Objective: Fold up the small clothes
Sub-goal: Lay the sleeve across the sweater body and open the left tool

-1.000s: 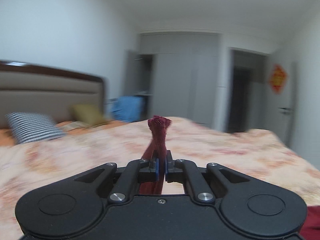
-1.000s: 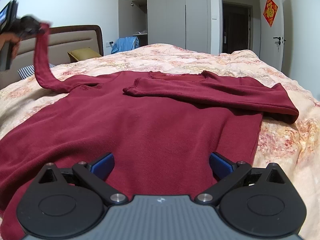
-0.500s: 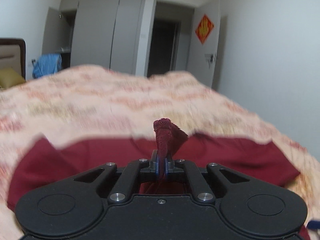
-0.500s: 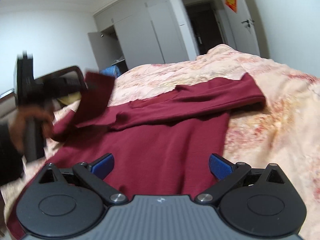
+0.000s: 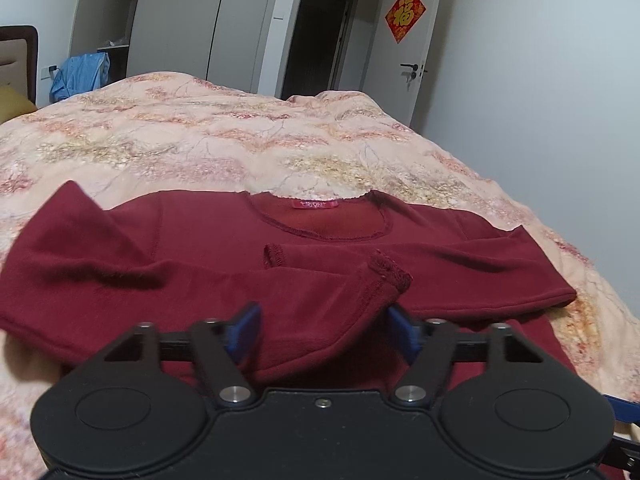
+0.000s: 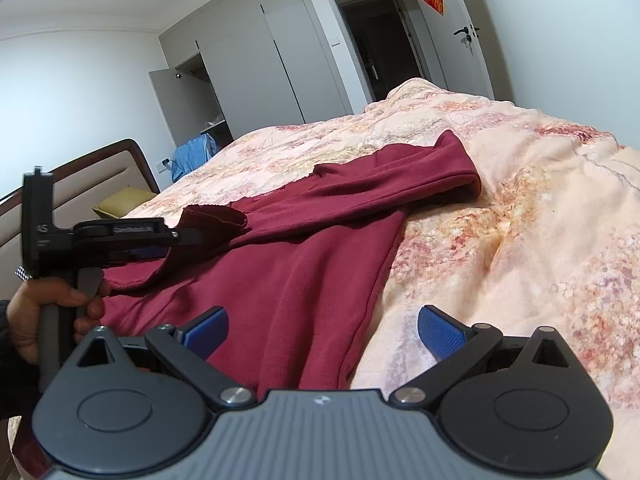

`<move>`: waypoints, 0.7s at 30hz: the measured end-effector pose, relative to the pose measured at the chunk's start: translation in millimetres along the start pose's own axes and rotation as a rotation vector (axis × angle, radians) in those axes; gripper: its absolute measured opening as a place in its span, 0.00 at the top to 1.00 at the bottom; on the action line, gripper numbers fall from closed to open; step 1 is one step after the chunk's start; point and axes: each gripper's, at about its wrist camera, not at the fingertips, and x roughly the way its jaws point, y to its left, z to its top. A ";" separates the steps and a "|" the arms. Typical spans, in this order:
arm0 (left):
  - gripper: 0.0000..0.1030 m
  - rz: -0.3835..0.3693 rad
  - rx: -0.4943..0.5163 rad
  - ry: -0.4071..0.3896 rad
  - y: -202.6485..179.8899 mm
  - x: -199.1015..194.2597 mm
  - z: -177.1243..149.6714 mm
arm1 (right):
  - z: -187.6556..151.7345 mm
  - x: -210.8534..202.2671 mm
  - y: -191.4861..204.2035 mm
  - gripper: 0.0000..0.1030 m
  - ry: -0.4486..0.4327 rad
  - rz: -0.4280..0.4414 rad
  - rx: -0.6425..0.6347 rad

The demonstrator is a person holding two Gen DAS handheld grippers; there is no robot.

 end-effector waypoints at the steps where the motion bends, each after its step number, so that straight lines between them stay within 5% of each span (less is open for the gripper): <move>1: 0.19 -0.001 0.000 -0.003 2.0 -5.6 -0.7 | 0.3 0.3 0.6 0.00 0.002 0.002 -0.003; 8: 0.03 0.063 0.037 -0.017 23.0 -49.5 -4.8 | 4.8 3.4 10.1 0.00 0.027 0.043 -0.024; 17: 0.02 0.381 0.163 0.040 88.1 -72.0 -18.7 | 33.1 33.7 51.8 0.04 0.075 0.075 -0.232; 21: 0.03 0.449 0.181 0.045 118.2 -67.3 -19.4 | 55.9 61.6 75.0 0.10 0.085 0.106 -0.342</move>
